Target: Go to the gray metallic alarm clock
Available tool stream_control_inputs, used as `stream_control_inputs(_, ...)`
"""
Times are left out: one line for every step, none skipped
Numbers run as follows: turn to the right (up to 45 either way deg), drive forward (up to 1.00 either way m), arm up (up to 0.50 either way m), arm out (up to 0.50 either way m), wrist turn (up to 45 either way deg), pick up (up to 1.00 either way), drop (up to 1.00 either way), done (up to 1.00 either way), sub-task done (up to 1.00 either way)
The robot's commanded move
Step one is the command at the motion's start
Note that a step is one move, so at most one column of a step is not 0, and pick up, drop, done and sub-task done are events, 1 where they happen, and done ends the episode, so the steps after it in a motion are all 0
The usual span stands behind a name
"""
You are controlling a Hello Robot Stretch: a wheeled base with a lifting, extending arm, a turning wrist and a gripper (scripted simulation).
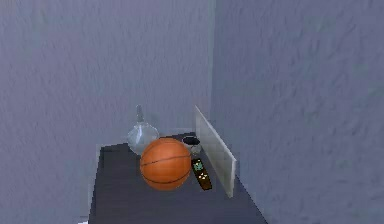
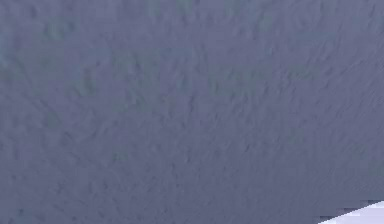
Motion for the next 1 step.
stream_control_inputs(0.0, 0.0, 0.0, 0.0, 0.0, 0.0, 0.0, 1.0, 0.0)
